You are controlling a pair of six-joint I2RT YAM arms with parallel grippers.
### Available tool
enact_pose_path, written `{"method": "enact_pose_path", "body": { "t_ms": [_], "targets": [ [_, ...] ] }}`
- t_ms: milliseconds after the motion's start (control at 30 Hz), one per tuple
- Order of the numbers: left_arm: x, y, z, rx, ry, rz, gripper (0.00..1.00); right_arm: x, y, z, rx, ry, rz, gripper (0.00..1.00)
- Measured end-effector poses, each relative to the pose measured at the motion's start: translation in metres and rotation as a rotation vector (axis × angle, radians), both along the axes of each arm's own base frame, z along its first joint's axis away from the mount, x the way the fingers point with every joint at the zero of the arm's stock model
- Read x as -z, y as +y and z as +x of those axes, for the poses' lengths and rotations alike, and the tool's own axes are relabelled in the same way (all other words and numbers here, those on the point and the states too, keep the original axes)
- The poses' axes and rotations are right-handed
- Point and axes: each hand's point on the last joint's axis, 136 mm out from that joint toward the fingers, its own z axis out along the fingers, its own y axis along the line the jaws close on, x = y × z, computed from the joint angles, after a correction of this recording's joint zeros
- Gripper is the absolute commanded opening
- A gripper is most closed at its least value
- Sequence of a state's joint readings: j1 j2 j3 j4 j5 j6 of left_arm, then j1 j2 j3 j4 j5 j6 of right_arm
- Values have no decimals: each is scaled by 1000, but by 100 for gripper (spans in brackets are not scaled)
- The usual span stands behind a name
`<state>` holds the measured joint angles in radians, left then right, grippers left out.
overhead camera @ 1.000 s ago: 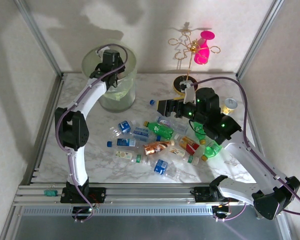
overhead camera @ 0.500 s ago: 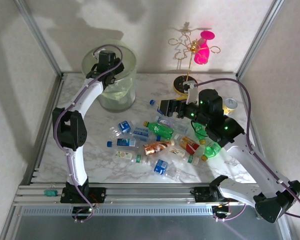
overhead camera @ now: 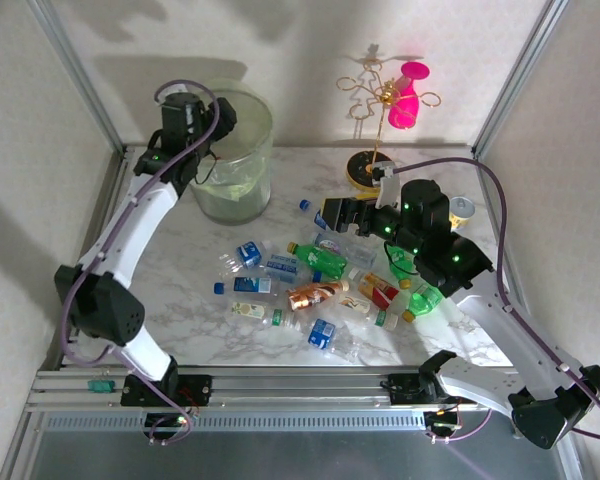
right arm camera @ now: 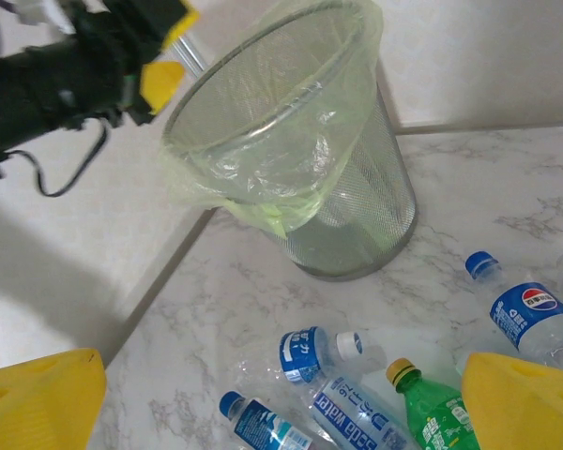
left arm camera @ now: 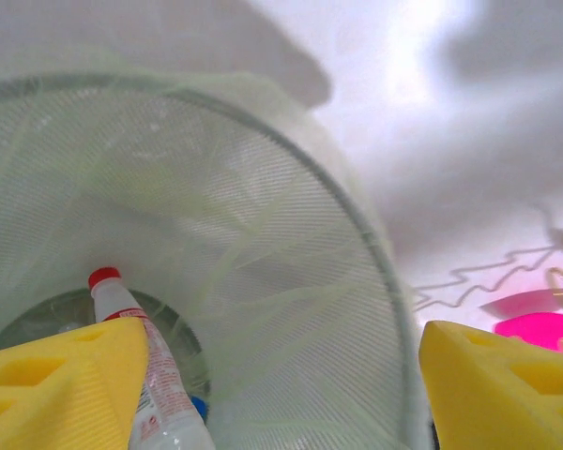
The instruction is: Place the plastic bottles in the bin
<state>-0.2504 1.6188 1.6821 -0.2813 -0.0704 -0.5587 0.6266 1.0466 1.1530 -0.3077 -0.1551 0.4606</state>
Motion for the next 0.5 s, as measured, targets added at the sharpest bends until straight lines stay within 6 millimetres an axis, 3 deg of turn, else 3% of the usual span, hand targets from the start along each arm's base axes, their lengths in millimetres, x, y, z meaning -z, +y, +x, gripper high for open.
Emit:
{"method": "enact_pose_path", "body": {
  "t_ms": [133,233,400,500],
  "targets": [
    [-24,-12,-38,47,-57,-17,76,5,-3,2,18,14,-16,97],
    [-30,-38,-71,137,-73,-23,76,19,-5,5,43,55,-49,97],
    [-23,-89,-130,359,-69,-10,76,59,-12,14,99,151,-151,97],
    [-12,-99,-157,431,-60,-2,76,88,-20,21,154,218,-239,96]
  ]
}}
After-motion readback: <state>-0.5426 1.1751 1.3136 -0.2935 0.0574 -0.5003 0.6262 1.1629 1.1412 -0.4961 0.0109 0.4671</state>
